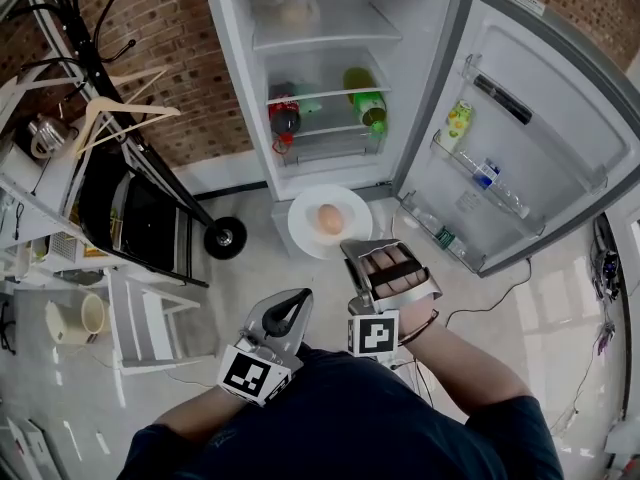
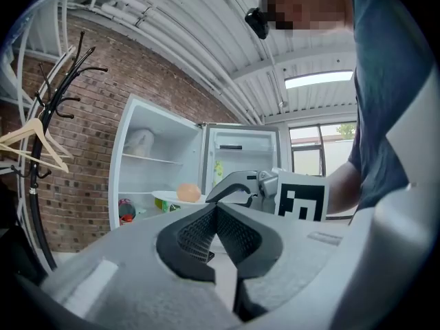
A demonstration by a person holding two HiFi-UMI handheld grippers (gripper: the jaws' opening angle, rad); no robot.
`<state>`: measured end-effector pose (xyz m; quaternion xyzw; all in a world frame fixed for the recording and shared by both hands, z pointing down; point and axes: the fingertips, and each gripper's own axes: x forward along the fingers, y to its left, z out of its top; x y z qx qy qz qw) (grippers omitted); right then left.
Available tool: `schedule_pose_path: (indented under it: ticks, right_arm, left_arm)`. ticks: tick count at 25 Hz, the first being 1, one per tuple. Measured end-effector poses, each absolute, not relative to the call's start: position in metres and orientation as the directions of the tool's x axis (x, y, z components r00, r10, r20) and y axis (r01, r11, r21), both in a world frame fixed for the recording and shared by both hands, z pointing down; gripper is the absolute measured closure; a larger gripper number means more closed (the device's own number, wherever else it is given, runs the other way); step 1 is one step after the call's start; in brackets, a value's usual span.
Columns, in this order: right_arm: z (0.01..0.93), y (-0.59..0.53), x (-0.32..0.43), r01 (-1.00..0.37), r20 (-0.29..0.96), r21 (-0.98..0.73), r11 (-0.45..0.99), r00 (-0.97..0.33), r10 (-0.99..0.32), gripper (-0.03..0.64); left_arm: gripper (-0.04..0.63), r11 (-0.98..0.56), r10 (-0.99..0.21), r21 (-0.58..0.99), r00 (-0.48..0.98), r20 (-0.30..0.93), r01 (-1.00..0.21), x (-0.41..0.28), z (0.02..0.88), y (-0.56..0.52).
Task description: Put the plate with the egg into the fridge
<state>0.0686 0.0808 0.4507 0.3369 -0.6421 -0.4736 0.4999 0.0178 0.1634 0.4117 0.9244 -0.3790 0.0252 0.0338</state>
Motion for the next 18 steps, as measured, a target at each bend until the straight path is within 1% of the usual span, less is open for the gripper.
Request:
schedule_pose_path:
  ticks: [8,18]
  right_arm:
    - [0.46,0.039,0.067,0.054,0.328,0.944,0.326,-0.263,-0.907,0.595]
    - [0.454,-0.067,0.052,0.048,0.332,0.943,0.329,-0.19,-0.924,0.595]
  left_arm:
    - [0.598,-0.717,-0.692,0.052,0.719,0.065,-0.695,0.017,0.418,0.118]
    - [0.598,-0.773,-0.632,0.041,0.774,0.028,-0.633,-0.006,0.403,0.007]
